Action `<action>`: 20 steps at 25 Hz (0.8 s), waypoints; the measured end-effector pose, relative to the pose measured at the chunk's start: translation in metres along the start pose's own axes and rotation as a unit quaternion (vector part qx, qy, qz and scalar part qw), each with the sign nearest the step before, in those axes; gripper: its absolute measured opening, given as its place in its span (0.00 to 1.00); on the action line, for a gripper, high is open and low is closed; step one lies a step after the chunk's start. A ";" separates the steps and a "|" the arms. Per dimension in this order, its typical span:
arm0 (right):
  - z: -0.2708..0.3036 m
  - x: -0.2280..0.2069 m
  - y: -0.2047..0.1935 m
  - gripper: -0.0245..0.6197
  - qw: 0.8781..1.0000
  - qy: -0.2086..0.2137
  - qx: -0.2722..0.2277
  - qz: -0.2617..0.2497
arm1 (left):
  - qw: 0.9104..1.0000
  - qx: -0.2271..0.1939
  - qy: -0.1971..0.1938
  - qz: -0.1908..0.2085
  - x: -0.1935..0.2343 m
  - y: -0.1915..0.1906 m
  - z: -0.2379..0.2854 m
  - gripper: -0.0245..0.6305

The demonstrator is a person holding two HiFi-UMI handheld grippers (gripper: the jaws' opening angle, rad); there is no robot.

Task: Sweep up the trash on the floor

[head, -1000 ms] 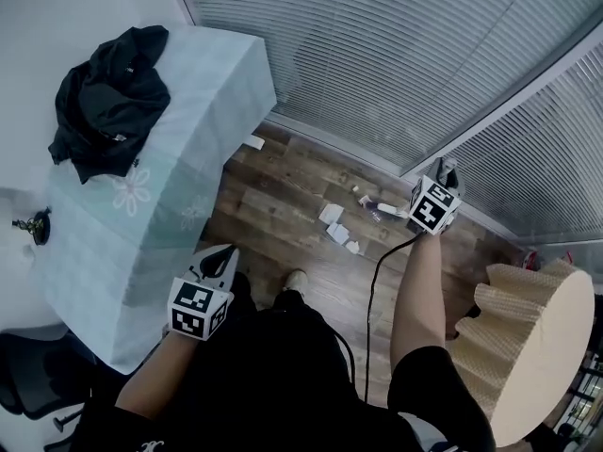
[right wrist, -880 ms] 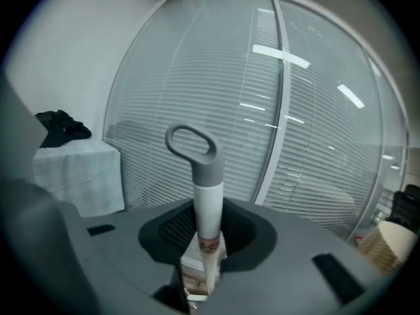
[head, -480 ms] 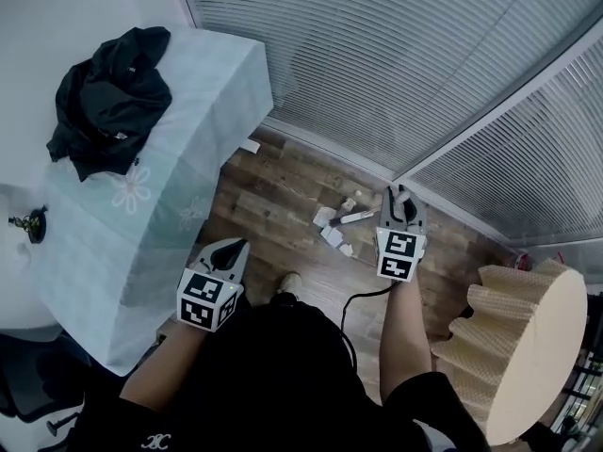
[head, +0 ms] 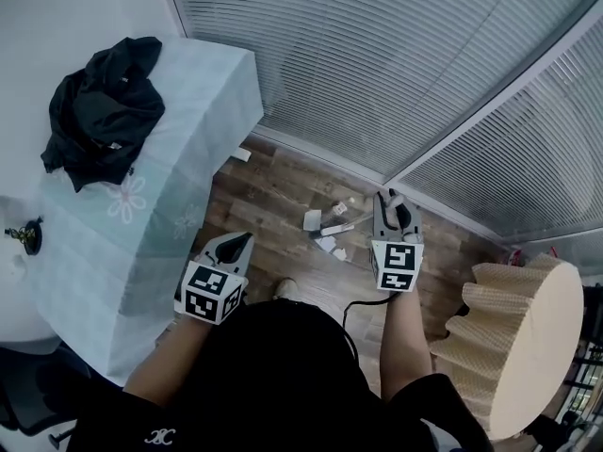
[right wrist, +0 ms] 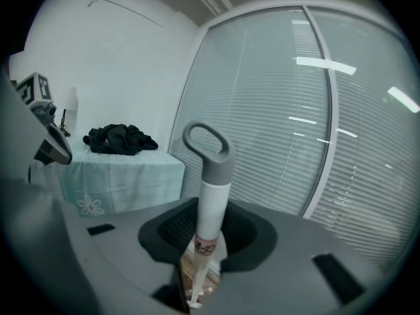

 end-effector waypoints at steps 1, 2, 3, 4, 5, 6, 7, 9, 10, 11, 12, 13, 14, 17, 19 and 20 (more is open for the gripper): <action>-0.002 -0.002 0.006 0.20 1.000 0.001 -0.005 0.001 | 1.000 -0.002 -0.001 0.001 0.001 0.002 0.001 0.03; -0.004 -0.003 0.013 0.20 1.000 0.002 -0.009 0.003 | 1.000 -0.005 -0.002 0.002 0.001 0.004 0.001 0.03; -0.007 -0.005 0.019 0.20 1.000 0.002 -0.013 0.004 | 1.000 -0.008 -0.003 0.002 0.001 0.006 0.002 0.03; -0.010 -0.006 0.026 0.20 1.000 0.002 -0.017 0.006 | 1.000 -0.012 -0.003 0.003 0.001 0.008 0.002 0.03; -0.012 -0.007 0.033 0.20 1.000 0.001 -0.020 0.008 | 1.000 -0.016 -0.003 0.003 0.001 0.011 0.003 0.03; -0.015 -0.008 0.039 0.20 1.000 0.000 -0.022 0.009 | 1.000 -0.020 -0.004 0.002 0.002 0.013 0.003 0.03; -0.019 -0.008 0.046 0.20 1.000 -0.001 -0.023 0.010 | 1.000 -0.026 -0.004 0.001 0.002 0.016 0.003 0.03; -0.025 -0.006 0.058 0.20 1.000 -0.001 -0.026 0.010 | 0.999 -0.042 -0.004 -0.002 0.003 0.026 0.003 0.03; -0.029 -0.005 0.064 0.20 1.000 -0.001 -0.027 0.010 | 0.999 -0.053 -0.003 -0.003 0.004 0.032 0.002 0.03; -0.032 -0.004 0.070 0.20 1.000 -0.003 -0.028 0.012 | 0.998 -0.064 -0.001 -0.003 0.005 0.041 0.000 0.03; -0.036 -0.003 0.075 0.20 0.999 -0.006 -0.028 0.015 | 0.997 -0.076 0.001 -0.001 0.006 0.050 -0.002 0.03; -0.039 -0.003 0.079 0.20 0.999 -0.009 -0.028 0.019 | 0.996 -0.088 0.003 0.001 0.006 0.061 -0.005 0.03; -0.043 -0.003 0.084 0.20 0.999 -0.011 -0.029 0.025 | 0.995 -0.099 0.003 0.005 0.005 0.073 -0.008 0.03; -0.054 -0.002 0.101 0.20 0.998 -0.008 -0.037 0.043 | 0.992 -0.126 0.000 0.020 -0.002 0.107 -0.017 0.03; -0.063 0.004 0.112 0.20 0.998 0.000 -0.046 0.050 | 0.990 -0.139 -0.003 0.026 -0.008 0.125 -0.022 0.03; -0.067 0.008 0.118 0.20 0.997 0.004 -0.052 0.053 | 0.989 -0.145 -0.004 0.027 -0.012 0.131 -0.025 0.03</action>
Point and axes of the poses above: the fingertips, and each gripper's own axes: z forward along the fingers, x to its left, y out of its top, the point moved 5 cm from there along -z, backward along the fingers, and after that the axes turned 9 degrees about -y, right-handed, at the moved point
